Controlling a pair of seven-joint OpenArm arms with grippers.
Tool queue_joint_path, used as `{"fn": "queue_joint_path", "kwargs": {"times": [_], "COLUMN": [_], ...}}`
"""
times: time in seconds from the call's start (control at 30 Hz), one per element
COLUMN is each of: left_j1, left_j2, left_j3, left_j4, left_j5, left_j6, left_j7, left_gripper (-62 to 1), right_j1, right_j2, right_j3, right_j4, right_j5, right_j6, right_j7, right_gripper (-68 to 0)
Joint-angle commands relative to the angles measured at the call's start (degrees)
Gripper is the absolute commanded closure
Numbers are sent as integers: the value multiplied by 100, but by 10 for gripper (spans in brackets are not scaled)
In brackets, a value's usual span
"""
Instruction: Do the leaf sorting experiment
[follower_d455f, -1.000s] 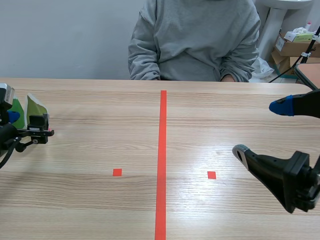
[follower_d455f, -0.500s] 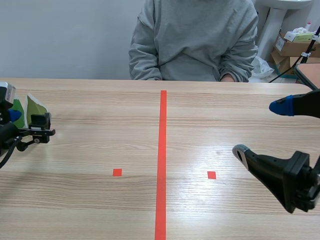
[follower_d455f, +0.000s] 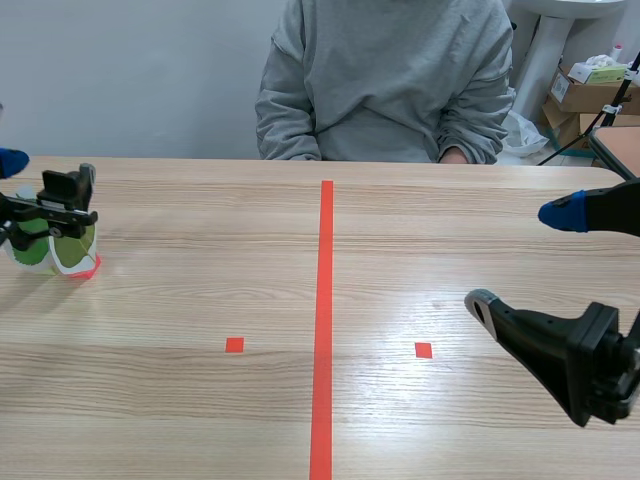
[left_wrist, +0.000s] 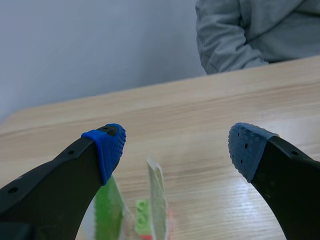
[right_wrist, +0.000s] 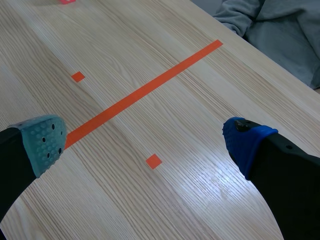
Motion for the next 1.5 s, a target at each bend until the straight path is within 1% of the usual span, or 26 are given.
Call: {"fn": "queue_joint_path", "kwargs": {"times": [0.0, 0.2, 0.3, 0.47, 0.6, 0.7, 0.9, 1.17, 1.47], "left_j1": [133, 892, 1309, 1993, 2535, 2944, 3654, 4494, 5119], "left_j2": [-175, -555, -708, -949, -1123, -1182, -1180, -1178, -1178], "left_j3": [-79, -79, -79, -79, -79, -79, -79, -170, -643], "left_j4": [319, 1641, 2326, 3206, 3720, 4028, 4575, 5158, 5278], "left_j5": [-61, -109, -186, -186, -186, -184, -181, -179, -181], "left_j6": [-9, -70, -260, -619, -750, -772, -769, -772, -791], "left_j7": [-4, 26, 37, 39, 39, 44, 260, 448, 640], "left_gripper": [-450, -450, -450, -450, -450, -450, -450, -450, -450], "right_j1": [81, 81, 81, 81, 81, 81, 81, 81, 76], "right_j2": [11, 11, 11, 13, 13, 13, 13, 13, 13], "right_j3": [52, 52, 52, 52, 52, 52, 52, 52, 52], "right_j4": [22, 22, 22, 22, 22, 22, 22, 22, 22], "right_j5": [83, 83, 83, 83, 83, 85, 85, 83, 85], "right_j6": [44, 44, 44, 44, 44, 44, 44, 44, 44], "right_j7": [70, 70, 70, 70, 70, 70, 70, 68, -35], "right_gripper": [-655, -655, -655, -655, -655, -655, -655, -655, -655]}}
